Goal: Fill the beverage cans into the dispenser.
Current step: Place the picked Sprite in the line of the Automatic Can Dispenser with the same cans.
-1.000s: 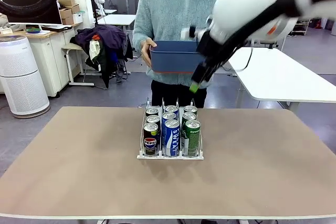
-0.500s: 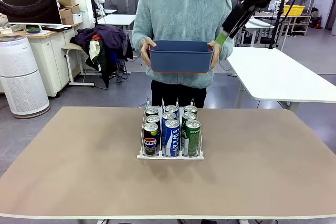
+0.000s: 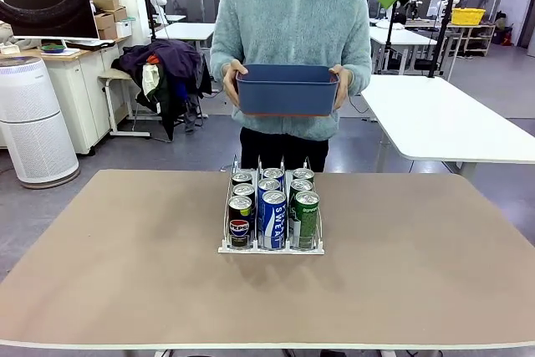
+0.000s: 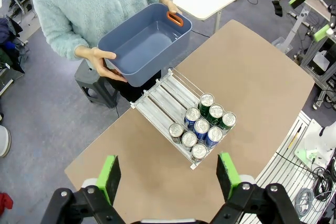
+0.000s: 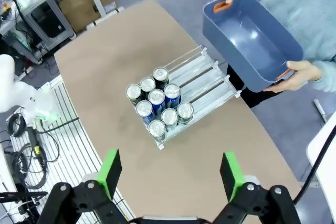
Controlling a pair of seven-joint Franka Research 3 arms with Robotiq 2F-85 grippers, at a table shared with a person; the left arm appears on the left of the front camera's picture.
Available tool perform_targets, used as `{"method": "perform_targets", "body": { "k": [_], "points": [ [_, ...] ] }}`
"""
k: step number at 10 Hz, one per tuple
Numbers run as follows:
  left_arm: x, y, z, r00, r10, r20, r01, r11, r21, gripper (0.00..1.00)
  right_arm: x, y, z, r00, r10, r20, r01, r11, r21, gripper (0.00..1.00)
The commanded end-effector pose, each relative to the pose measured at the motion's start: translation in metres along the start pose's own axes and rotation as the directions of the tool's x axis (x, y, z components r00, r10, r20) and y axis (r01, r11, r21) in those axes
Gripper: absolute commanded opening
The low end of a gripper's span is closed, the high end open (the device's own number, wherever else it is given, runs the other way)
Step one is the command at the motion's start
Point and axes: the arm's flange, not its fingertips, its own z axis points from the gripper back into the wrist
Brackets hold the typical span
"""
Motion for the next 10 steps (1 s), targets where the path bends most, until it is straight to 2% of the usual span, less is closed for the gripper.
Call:
{"method": "perform_targets", "body": {
  "k": [1, 4, 10],
  "points": [
    [-0.001, 0.0, 0.0, 1.0, 0.001, 0.0, -0.001, 1.0, -0.001, 0.97, -0.001, -0.012, 0.017, 1.0, 0.001, 0.025, -0.003, 0.997, 0.073, 1.0],
    [-0.001, 0.0, 0.0, 1.0, 0.001, 0.0, -0.001, 1.0, -0.001, 0.97, 0.003, -0.015, 0.031, 0.999, -0.032, 0.016, 0.031, 0.998, 0.058, 1.0],
    [-0.001, 0.0, 0.0, 1.0, 0.001, 0.0, -0.001, 1.0, -0.001, 0.97, 0.001, -0.015, 0.03, 0.999, -0.053, -0.006, 0.053, 0.998, 0.045, 1.0]
  ]
}}
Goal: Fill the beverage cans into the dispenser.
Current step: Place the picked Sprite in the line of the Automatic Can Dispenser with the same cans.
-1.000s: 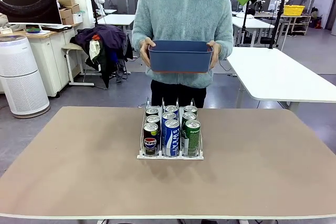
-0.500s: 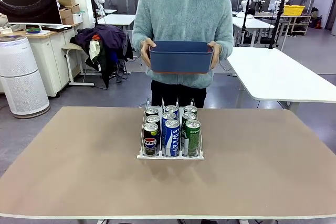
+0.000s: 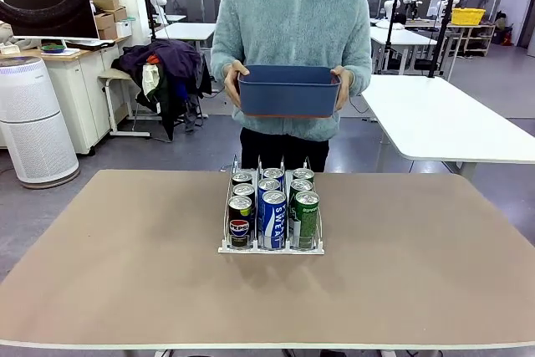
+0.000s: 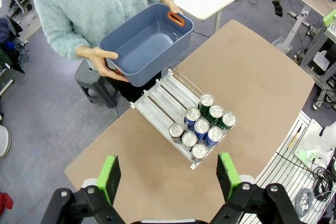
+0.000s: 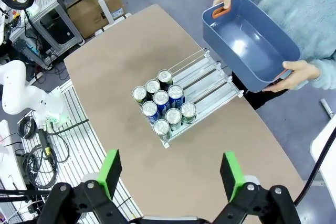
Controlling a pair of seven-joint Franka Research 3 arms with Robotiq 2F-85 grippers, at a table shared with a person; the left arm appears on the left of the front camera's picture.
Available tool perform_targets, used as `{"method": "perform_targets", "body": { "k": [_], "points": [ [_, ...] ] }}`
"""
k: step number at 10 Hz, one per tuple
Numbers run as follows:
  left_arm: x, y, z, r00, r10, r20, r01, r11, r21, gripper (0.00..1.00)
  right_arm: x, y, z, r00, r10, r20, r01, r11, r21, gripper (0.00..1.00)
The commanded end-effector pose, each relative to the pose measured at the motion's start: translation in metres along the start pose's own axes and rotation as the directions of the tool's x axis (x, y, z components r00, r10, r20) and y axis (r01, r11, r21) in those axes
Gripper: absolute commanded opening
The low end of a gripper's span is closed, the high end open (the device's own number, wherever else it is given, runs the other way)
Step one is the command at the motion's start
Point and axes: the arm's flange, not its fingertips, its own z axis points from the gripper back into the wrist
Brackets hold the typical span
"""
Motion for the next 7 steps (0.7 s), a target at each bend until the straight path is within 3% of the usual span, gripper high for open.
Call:
{"method": "perform_targets", "body": {
  "k": [1, 7],
  "points": [
    [-0.001, 0.0004, 0.0004, 1.0, 0.001, 0.0, -0.001, 1.0, -0.001, 0.97, 0.0001, 0.0001, -0.0001, 1.0, 0.001, 0.001, -0.001, 1.0, 0.002, 1.0],
    [-0.001, 0.0004, 0.0004, 1.0, 0.001, 0.0, -0.001, 1.0, -0.001, 0.97, 0.0001, 0.0001, -0.0001, 1.0, 0.001, 0.001, -0.001, 1.0, 0.002, 1.0]
  ]
}}
